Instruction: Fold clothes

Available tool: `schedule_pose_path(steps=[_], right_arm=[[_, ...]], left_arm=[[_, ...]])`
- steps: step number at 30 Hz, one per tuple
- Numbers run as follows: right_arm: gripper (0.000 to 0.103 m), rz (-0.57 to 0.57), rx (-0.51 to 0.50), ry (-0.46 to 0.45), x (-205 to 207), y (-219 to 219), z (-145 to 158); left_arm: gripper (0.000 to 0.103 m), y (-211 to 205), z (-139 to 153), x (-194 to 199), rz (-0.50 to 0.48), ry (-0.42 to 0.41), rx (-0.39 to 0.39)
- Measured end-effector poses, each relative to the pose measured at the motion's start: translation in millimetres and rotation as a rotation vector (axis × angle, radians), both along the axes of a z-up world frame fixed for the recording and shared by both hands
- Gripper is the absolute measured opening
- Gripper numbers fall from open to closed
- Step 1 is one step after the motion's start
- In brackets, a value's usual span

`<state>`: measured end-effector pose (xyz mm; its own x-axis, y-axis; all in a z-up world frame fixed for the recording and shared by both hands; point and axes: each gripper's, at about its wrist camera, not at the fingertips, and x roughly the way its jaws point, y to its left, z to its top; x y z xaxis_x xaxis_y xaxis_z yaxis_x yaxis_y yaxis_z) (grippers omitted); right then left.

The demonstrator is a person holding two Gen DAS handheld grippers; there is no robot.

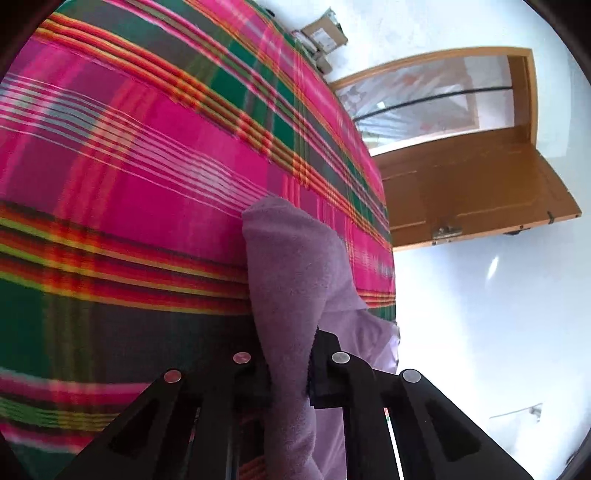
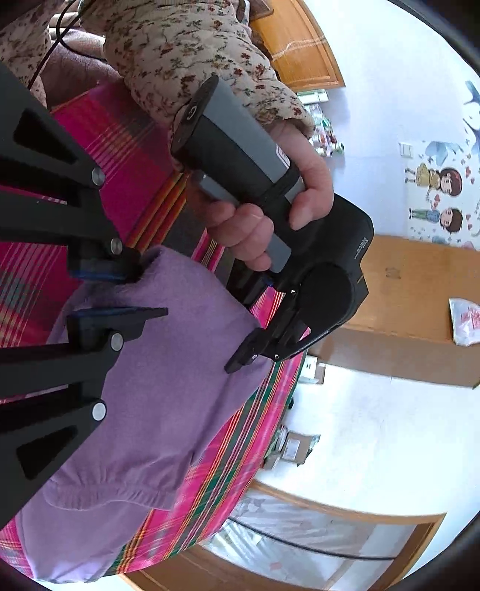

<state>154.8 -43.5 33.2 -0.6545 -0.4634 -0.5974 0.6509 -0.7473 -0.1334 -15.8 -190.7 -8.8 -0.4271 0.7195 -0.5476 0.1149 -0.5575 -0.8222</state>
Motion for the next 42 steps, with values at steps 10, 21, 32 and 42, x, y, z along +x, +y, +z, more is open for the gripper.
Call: schedule_pose_path(steps=[10, 21, 32, 42], right_arm=[[0.011, 0.191, -0.011, -0.022, 18, -53, 2], [0.011, 0.292, -0.046, -0.105, 19, -81, -5], [0.016, 0.307, -0.011, -0.178, -2, -89, -24], [0.030, 0.356, -0.105, -0.255, 0, -58, -10]], left_arm=[[0.012, -71, 6, 36, 0.109, -0.014, -0.044], [0.012, -100, 3, 49, 0.157, -0.037, -0.089], [0.026, -112, 2, 64, 0.208, -0.089, -0.157], [0.028, -118, 36, 107, 0.352, -0.039, -0.263]])
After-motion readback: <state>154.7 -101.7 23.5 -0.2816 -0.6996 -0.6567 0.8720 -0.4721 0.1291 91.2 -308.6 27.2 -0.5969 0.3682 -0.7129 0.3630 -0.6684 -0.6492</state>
